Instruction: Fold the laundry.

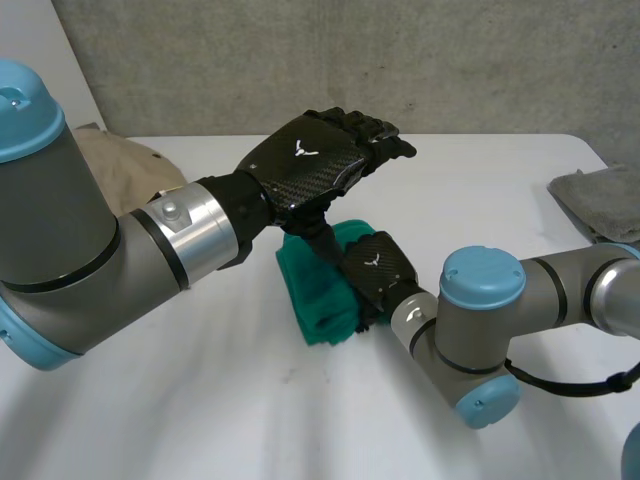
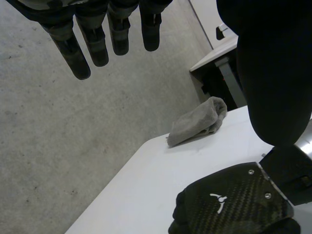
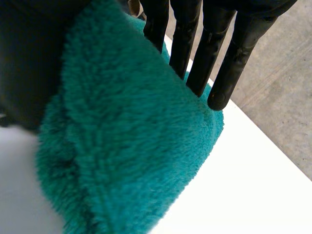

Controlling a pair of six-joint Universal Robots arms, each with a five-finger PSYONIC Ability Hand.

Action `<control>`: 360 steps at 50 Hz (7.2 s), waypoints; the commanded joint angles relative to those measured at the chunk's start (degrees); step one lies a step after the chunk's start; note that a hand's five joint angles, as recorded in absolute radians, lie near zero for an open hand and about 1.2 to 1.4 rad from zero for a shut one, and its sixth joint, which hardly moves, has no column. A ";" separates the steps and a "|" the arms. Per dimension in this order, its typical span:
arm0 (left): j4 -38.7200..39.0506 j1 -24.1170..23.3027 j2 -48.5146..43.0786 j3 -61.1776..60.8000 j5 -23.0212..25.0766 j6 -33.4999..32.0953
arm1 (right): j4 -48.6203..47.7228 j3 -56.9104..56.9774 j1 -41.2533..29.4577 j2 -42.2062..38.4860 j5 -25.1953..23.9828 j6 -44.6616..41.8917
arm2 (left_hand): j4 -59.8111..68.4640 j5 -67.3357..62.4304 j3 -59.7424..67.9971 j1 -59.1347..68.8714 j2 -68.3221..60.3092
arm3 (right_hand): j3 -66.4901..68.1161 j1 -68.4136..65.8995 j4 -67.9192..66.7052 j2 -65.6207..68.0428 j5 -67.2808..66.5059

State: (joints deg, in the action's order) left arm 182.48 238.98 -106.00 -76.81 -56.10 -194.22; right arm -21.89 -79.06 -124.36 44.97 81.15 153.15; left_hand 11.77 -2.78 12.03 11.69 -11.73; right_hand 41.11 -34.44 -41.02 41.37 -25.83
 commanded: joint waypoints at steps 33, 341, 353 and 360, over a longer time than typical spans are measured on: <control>0.07 2.37 2.47 -0.71 -0.06 0.16 | 0.62 14.46 16.94 2.58 -9.59 -2.24 | -1.77 2.78 -2.03 -1.69 1.73 | 38.89 -45.56 -38.98 38.63 -44.17; 0.86 9.66 -5.79 -6.68 -32.23 3.59 | 28.32 4.62 12.91 7.51 -11.00 8.57 | 68.23 -67.22 67.97 68.31 -68.27 | 38.11 -44.79 -38.21 37.86 -43.40; -1.85 9.49 1.32 -12.39 -31.53 3.06 | 35.30 4.27 13.70 22.14 -9.96 -1.77 | 68.23 -67.22 67.97 68.31 -68.27 | 38.89 -45.56 -38.98 38.63 -44.17; -9.50 8.61 5.01 -16.35 -29.07 2.97 | 53.58 1.11 14.93 31.31 -5.93 -18.82 | 68.23 -67.22 67.97 68.31 -68.27 | 38.89 -45.56 -38.98 38.63 -44.17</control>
State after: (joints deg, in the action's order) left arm 179.08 248.26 -104.11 -89.94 -87.24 -191.16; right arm 16.27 -75.18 -110.29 67.79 71.70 148.74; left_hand 68.74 -56.48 68.03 62.40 -68.48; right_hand 67.75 -56.90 -68.00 67.38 -56.25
